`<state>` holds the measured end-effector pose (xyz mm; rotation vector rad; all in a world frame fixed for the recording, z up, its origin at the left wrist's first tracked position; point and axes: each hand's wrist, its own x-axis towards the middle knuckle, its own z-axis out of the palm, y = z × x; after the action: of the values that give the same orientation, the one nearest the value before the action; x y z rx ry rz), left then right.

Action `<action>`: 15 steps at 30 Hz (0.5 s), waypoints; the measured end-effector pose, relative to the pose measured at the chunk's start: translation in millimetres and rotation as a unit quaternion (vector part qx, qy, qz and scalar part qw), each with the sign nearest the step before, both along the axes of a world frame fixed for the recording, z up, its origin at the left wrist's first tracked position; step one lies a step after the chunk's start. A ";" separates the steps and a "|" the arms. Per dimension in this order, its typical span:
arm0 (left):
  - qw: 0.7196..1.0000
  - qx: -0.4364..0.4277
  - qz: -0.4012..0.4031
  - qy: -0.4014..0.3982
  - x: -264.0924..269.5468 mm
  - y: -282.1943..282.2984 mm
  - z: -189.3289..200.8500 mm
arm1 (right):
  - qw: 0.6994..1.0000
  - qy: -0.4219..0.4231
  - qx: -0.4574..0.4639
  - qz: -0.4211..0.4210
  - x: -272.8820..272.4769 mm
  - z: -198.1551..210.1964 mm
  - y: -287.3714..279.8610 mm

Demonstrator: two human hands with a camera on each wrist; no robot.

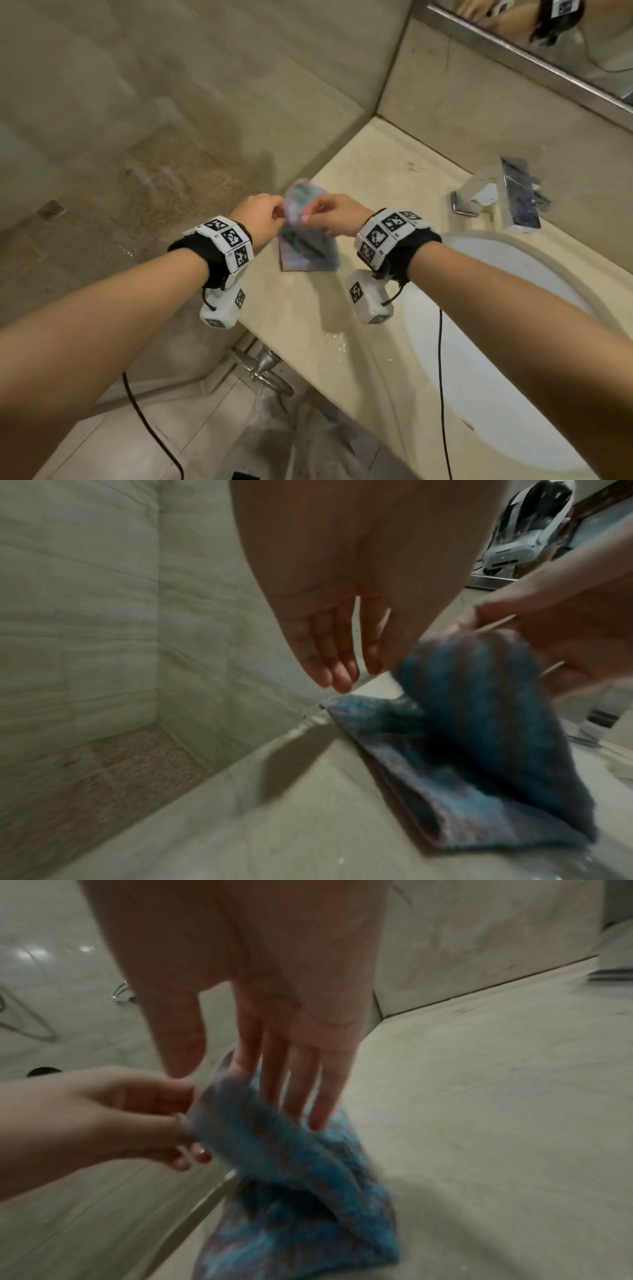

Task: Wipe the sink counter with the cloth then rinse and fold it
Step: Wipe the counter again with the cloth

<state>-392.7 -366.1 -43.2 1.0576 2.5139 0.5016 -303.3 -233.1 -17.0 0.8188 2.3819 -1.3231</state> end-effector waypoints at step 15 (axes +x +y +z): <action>0.985 -0.137 -0.100 0.027 16.0 19.4 -25.6 | 0.887 -0.118 0.365 0.256 28.8 -45.7 14.2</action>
<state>-376.7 -346.7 -68.8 1.2086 2.3989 0.0670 -274.5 -218.9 -62.6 0.4061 2.6173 -0.0942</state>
